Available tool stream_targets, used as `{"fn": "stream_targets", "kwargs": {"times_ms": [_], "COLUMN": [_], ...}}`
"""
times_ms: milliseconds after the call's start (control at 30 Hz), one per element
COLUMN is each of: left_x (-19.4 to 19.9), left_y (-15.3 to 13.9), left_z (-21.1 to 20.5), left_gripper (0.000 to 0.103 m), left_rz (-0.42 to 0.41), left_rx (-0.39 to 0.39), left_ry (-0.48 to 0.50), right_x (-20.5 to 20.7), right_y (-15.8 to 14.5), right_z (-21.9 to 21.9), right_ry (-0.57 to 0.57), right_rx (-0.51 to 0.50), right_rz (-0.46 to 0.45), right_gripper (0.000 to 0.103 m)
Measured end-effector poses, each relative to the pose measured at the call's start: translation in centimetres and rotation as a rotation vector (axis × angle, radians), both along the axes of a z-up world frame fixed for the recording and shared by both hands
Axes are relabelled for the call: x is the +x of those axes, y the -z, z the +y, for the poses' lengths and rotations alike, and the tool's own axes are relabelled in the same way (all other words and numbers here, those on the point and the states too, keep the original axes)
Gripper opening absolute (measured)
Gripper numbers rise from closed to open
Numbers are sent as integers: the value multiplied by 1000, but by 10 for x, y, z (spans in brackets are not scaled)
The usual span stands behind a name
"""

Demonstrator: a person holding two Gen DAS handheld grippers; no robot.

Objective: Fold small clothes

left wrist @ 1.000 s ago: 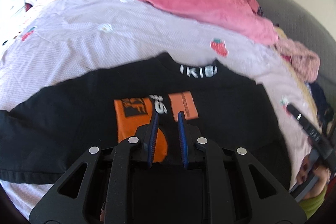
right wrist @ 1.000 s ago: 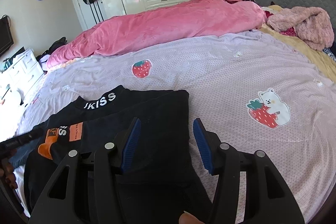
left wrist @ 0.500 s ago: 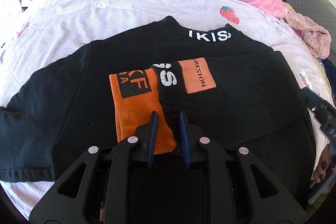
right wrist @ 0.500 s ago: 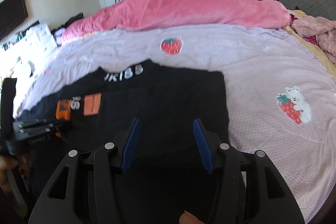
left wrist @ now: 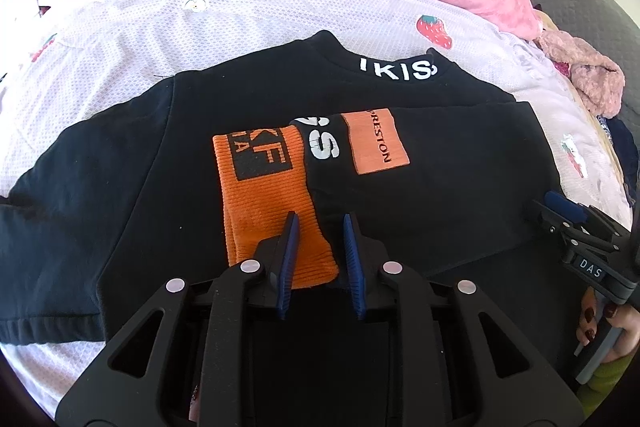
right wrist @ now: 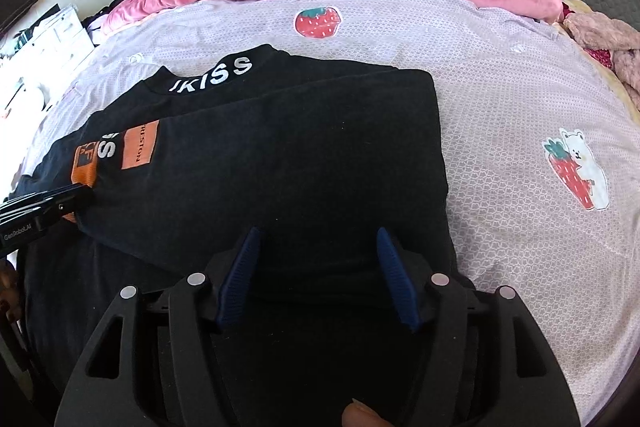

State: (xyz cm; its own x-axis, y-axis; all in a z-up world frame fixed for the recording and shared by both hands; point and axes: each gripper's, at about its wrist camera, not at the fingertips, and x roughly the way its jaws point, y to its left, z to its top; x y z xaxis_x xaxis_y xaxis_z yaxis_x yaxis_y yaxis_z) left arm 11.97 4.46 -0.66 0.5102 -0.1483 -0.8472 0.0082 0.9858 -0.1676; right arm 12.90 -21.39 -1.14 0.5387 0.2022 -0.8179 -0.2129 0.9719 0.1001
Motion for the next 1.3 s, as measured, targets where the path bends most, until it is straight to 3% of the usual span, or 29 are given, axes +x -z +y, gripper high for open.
{"fn": "stream_targets", "kwargs": {"times_ms": [300, 467, 667, 800, 1133, 1300], "left_x": [-6, -12, -19, -26, -40, -50], "left_y": [-8, -16, -27, -36, -50, -51], "left_z": [4, 6, 11, 11, 22, 38], "left_gripper": [22, 30, 46, 61, 92, 93], "left_rz": [-10, -28, -58, -88, -151, -155], "left_rx": [-15, -18, -20, -8, 39, 52], "left_ry": [-28, -44, -71, -84, -147, -192], "right_x": [-8, -13, -21, -24, -34, -41], "right_y": [-16, -23, -30, -34, -47, -53], "right_z": [6, 16, 26, 29, 41, 54], "right_ry": [-24, -54, -88, -93, -88, -126], "right_rx": [6, 8, 0, 0, -34, -18], "right_rz": [-51, -85, -117, -136, -215, -247], "right_gripper": [64, 69, 78, 86, 93, 96]}}
